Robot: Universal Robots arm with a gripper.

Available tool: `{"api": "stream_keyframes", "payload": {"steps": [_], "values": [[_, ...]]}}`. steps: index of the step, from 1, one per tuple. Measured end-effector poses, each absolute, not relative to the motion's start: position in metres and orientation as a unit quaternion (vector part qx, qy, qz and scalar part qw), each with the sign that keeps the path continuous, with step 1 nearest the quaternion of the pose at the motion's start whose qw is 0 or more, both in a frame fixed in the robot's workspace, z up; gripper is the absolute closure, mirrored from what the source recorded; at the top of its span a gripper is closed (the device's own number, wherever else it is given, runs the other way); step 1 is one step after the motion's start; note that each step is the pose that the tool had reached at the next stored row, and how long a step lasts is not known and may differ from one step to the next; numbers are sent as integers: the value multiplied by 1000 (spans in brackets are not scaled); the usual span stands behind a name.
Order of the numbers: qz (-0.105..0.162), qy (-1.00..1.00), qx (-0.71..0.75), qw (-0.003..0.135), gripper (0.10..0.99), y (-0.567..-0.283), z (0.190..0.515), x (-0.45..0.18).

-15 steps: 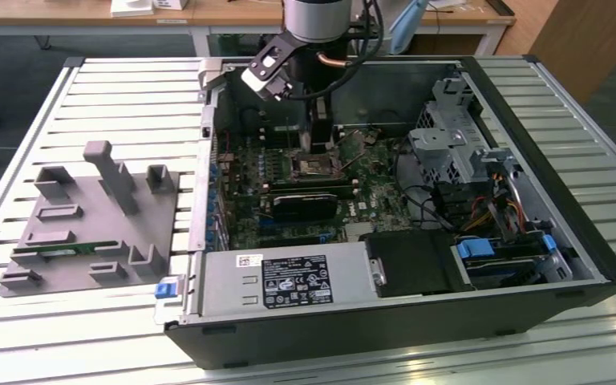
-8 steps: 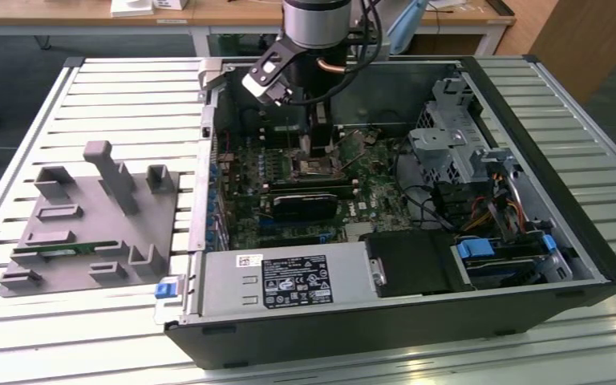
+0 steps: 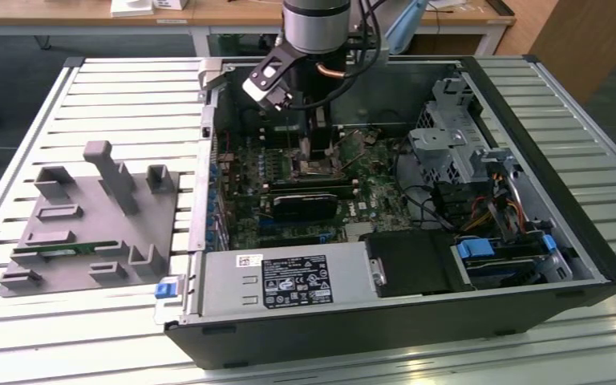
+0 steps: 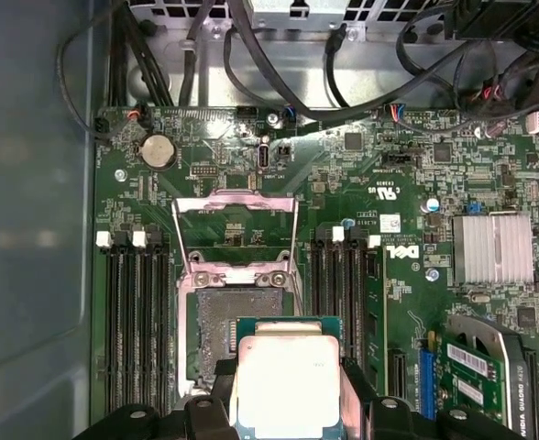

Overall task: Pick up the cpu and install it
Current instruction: 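Place the cpu into insertion slot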

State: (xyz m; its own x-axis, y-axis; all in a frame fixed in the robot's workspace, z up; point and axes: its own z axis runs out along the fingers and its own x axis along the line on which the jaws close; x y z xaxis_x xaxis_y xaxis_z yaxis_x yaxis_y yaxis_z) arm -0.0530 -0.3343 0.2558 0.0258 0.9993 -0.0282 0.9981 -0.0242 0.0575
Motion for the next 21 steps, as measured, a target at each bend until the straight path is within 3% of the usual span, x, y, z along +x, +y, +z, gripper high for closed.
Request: {"api": "stream_keyframes", "payload": {"steps": [21], "values": [[10, 698, 716, 30, 557, -329, 235, -48]]}}
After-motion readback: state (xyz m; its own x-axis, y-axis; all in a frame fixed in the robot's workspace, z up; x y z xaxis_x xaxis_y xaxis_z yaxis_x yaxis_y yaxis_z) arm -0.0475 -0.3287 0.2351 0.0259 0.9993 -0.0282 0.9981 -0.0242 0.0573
